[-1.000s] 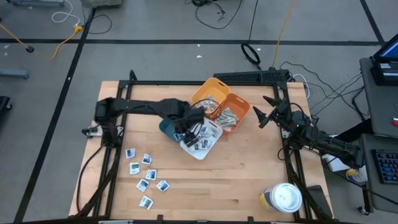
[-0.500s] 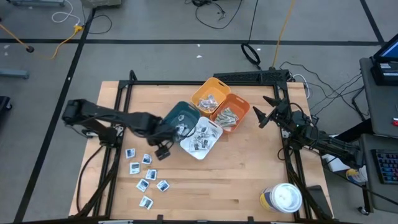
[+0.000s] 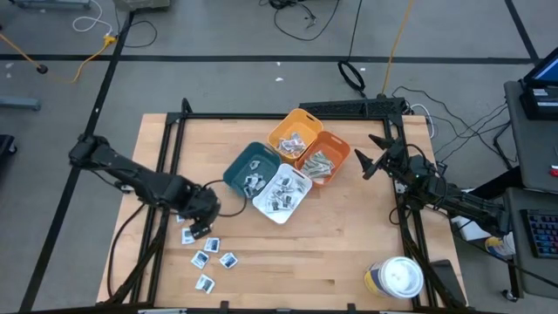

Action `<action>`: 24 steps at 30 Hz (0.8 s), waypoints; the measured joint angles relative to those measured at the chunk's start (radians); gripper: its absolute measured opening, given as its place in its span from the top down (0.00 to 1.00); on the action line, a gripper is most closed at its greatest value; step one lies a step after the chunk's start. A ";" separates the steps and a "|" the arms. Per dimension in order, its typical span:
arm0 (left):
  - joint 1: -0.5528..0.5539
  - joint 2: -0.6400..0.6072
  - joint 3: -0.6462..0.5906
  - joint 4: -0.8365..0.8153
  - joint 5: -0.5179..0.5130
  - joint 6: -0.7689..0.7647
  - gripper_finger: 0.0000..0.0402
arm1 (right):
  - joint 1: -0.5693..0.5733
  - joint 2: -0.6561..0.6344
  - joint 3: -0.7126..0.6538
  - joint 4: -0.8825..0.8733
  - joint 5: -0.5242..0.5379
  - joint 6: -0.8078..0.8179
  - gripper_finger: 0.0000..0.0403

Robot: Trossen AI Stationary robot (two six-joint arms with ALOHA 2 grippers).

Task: Pick & Place First Aid Supplies
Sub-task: Put the black towelette pack into the white bin

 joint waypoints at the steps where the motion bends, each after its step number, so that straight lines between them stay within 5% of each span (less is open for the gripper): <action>1: -0.021 -0.008 -0.011 0.000 0.003 -0.018 0.26 | 0.000 0.000 0.000 0.000 0.000 0.000 0.06; 15: -0.261 0.001 -0.139 0.158 0.036 -0.217 0.26 | 0.000 0.000 0.000 0.000 0.000 0.000 0.06; 24: -0.293 0.111 -0.185 0.226 0.045 -0.261 0.26 | 0.000 0.000 0.000 0.000 0.000 0.000 0.06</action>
